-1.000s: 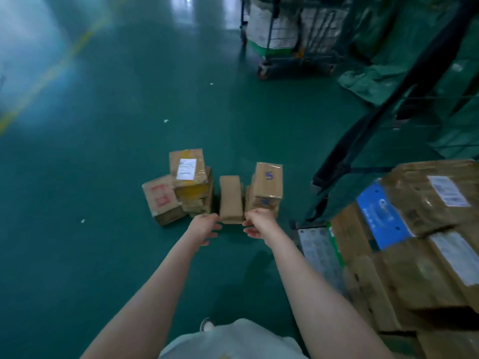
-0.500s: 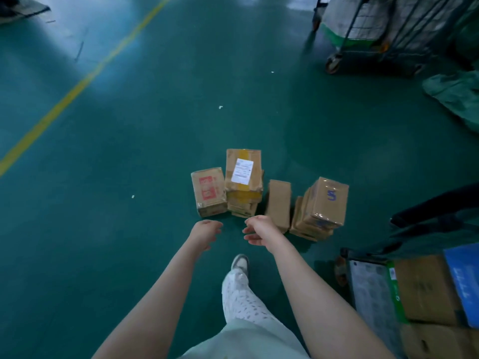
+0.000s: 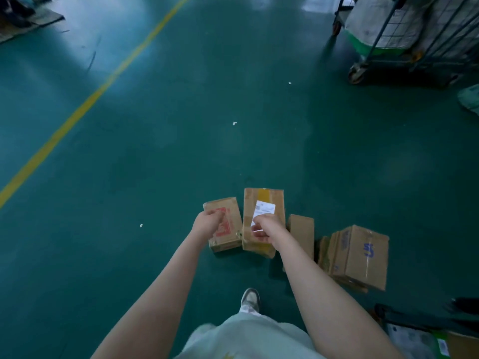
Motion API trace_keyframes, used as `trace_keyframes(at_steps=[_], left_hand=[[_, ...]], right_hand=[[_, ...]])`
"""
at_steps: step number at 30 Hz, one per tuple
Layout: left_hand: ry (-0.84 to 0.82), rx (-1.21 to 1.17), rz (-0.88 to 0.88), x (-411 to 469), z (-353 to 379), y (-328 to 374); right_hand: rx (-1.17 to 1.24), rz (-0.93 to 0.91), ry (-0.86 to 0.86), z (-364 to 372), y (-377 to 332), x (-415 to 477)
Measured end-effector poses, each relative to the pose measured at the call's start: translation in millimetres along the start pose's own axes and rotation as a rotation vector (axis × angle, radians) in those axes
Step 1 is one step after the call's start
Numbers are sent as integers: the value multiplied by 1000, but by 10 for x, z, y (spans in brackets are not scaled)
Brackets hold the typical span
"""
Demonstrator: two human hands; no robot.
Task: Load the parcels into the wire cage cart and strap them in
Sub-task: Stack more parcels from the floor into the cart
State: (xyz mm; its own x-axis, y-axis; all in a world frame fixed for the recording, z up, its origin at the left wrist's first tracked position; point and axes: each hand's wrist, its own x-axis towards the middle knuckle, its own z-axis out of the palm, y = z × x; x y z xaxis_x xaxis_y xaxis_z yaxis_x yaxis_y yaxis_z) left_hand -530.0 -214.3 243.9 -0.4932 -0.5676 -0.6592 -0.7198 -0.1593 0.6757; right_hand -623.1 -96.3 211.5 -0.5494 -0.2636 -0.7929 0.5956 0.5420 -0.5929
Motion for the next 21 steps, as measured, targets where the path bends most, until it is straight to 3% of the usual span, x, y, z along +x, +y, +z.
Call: trace_keyframes(at_steps=[10,21], left_hand=[[-75,91,-105,794,-252,184],[-320,463,26,2439,-737,849]], right_hand=[[91,119,25,341,-456,643],[789,246,228,953,-860,1382]])
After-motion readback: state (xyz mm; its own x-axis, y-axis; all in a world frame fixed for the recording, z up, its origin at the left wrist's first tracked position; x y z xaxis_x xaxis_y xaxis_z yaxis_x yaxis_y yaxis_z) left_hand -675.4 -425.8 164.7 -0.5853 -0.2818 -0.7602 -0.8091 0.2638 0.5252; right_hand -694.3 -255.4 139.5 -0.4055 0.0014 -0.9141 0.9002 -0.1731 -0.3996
